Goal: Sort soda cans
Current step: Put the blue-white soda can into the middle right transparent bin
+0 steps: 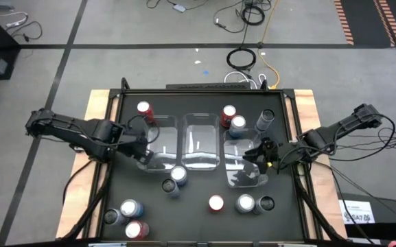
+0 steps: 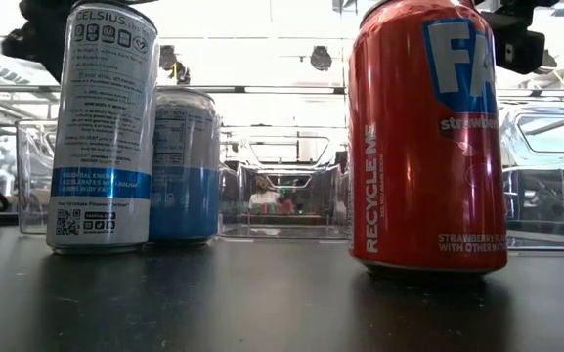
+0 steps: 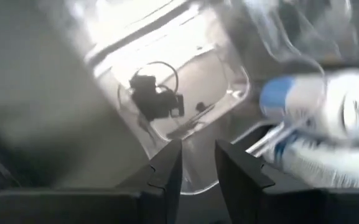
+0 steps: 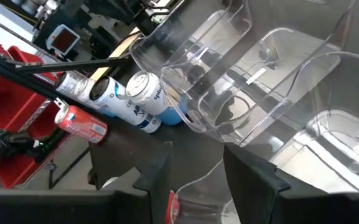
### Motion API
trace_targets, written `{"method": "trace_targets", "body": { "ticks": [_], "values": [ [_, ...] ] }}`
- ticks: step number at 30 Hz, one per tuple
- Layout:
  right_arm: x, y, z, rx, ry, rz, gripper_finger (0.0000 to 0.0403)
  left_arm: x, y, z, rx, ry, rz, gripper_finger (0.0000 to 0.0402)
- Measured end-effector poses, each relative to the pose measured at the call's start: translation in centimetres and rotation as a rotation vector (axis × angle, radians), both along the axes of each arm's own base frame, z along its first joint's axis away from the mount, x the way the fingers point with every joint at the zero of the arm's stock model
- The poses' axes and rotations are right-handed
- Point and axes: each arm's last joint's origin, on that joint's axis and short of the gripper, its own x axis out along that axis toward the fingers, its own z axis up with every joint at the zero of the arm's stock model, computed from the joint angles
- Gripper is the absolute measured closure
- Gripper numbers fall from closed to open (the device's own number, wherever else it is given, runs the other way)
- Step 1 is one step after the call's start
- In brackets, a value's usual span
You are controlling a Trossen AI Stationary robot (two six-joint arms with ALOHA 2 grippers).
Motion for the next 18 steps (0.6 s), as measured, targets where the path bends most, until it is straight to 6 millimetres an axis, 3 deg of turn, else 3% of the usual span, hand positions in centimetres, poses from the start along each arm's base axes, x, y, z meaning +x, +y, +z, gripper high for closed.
{"method": "trace_targets", "body": {
  "ticks": [6,18],
  "values": [
    [0.2,-0.3,-0.1,-0.044,-0.011,-0.087,0.0266,0.5,0.1,0.2,0.191,-0.041,-0.326,0.0297],
    [0.8,-1.6,-0.2,-0.099,-0.057,-0.325,0.0266,3.8,2.8,2.0,0.410,-0.333,-0.358,0.0297]
  ]
}}
